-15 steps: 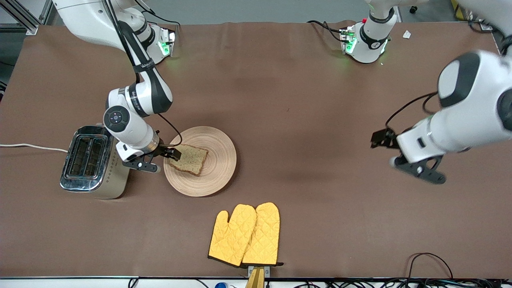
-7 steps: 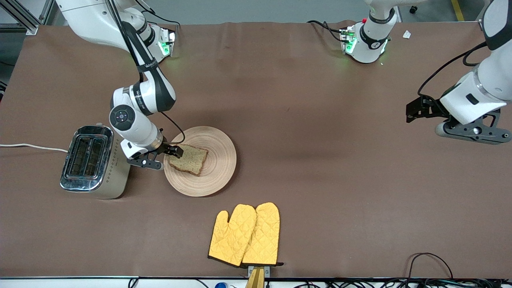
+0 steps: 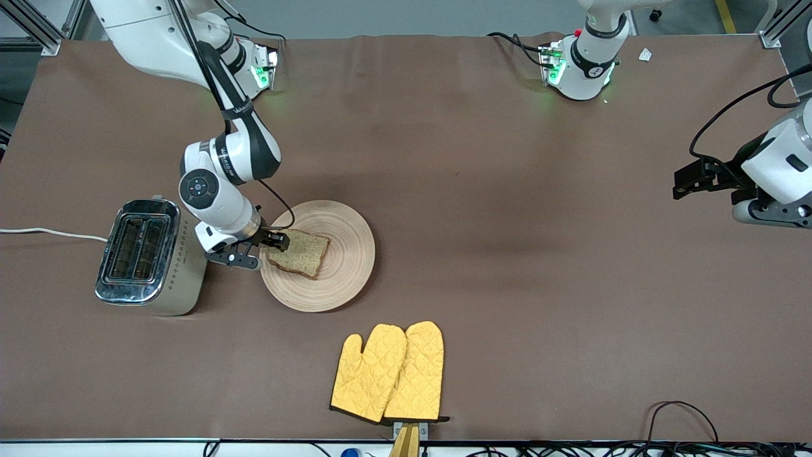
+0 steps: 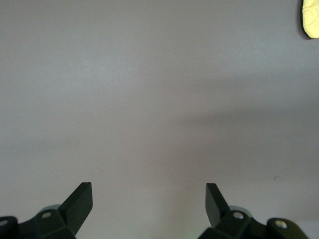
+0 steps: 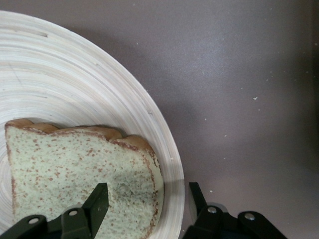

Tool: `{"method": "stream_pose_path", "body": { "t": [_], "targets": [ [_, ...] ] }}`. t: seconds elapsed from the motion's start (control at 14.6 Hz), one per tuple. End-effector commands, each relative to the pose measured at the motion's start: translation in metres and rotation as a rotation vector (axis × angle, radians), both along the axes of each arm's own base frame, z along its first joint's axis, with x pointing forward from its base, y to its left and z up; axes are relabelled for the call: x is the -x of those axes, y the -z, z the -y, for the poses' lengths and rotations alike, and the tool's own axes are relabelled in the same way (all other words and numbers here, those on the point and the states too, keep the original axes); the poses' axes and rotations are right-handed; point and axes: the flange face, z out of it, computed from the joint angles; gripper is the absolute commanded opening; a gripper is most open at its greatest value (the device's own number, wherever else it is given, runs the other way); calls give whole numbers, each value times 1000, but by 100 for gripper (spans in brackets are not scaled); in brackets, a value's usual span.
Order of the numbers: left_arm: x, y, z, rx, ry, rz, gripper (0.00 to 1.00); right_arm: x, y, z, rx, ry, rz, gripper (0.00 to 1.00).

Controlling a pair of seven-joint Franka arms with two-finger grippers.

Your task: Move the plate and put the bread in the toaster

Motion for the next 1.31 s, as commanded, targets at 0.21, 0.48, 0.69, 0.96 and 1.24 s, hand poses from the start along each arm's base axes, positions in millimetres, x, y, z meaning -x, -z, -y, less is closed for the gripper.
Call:
{"method": "stream_pose_path", "body": {
  "t": [0.21,0.48,0.69,0.96,1.24],
  "targets": [
    [14,-20,20,-25,-40,37,100,6,3,-6,-7,39,3,51],
    [21,-29,25,-38,-65,52,100,7,5,-8,-5,42,0,41],
    [20,-29,20,-38,-61,50,100,7,5,-8,-7,43,2,29],
    [17,-27,15,-35,-62,53,100,6,3,-9,-9,54,4,9],
    [11,-26,24,-29,-68,88,100,5,2,-9,-9,52,4,4]
  ]
}}
